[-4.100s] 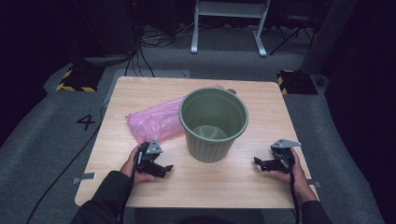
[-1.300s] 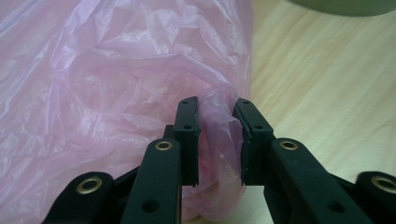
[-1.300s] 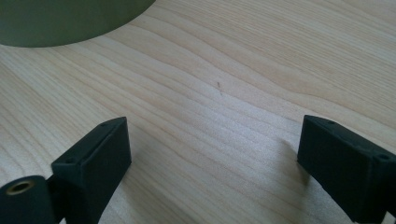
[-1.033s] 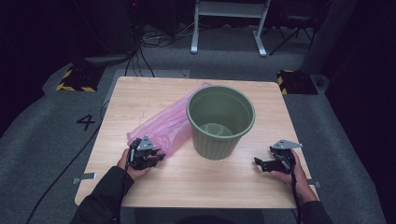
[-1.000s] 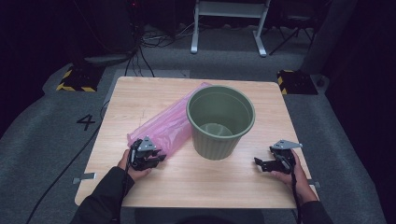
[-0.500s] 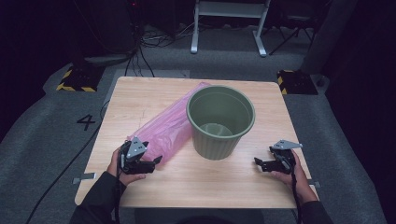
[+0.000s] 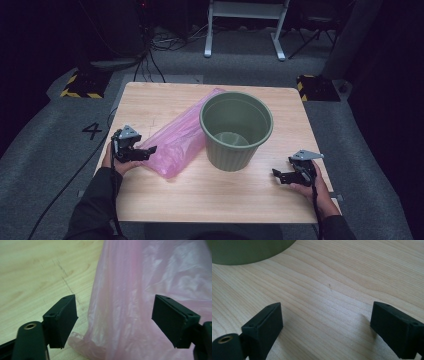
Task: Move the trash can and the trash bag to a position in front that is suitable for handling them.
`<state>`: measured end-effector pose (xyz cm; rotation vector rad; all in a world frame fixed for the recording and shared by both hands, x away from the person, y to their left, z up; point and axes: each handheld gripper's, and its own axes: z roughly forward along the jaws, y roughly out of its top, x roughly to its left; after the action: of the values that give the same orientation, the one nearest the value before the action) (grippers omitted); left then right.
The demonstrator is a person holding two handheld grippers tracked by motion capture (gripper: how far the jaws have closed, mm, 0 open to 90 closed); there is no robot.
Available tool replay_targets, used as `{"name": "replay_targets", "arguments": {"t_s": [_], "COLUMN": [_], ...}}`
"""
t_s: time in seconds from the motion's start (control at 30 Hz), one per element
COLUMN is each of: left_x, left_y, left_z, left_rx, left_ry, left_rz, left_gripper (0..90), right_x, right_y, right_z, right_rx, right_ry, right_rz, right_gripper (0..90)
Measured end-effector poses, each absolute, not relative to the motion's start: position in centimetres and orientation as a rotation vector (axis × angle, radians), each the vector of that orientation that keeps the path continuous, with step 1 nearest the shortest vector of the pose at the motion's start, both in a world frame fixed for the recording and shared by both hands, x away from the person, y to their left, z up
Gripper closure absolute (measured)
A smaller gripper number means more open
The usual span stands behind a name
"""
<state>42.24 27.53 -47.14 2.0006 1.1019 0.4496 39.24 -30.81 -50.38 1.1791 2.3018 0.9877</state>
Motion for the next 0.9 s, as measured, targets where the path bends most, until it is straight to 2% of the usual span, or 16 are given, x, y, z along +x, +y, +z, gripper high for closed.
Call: {"name": "replay_targets", "arguments": {"t_s": [0.1,0.13,0.2,0.27,0.37,0.47,0.5,0.53,0.9], "left_x": [43.0,42.9,42.7,42.4,41.8,41.0,40.7,40.0,37.0], "left_y": [27.6,27.4,27.2,26.7,26.2,25.8,25.6,25.2,23.1], "left_z": [-48.5,-48.7,-48.9,-49.0,-49.0,-49.1,-49.1,-49.2,-48.8], "left_rx": [2.032,2.049,2.062,2.084,2.110,2.131,2.136,2.151,2.180], "left_ry": [1.106,1.085,1.071,1.059,1.018,0.988,0.977,0.949,0.832], "left_rz": [0.354,0.336,0.328,0.310,0.301,0.287,0.279,0.267,0.238], "left_gripper": [30.6,31.1,38.7,39.1,48.6,62.3,62.3,67.2,72.0], "right_x": [39.2,39.2,39.2,39.2,39.2,39.2,39.2,39.2,39.2], "right_y": [-30.8,-30.8,-30.8,-30.8,-30.8,-30.8,-30.8,-30.8,-30.8], "right_z": [-50.4,-50.4,-50.4,-50.4,-50.4,-50.4,-50.4,-50.4,-50.4], "right_rx": [1.179,1.178,1.179,1.179,1.180,1.179,1.179,1.179,1.179], "right_ry": [2.302,2.302,2.301,2.301,2.301,2.301,2.301,2.301,2.301], "right_rz": [0.988,0.988,0.988,0.988,0.988,0.988,0.988,0.988,0.988], "right_gripper": [10.7,10.7,10.8,10.8,10.8,10.8,10.8,10.8,10.9]}}
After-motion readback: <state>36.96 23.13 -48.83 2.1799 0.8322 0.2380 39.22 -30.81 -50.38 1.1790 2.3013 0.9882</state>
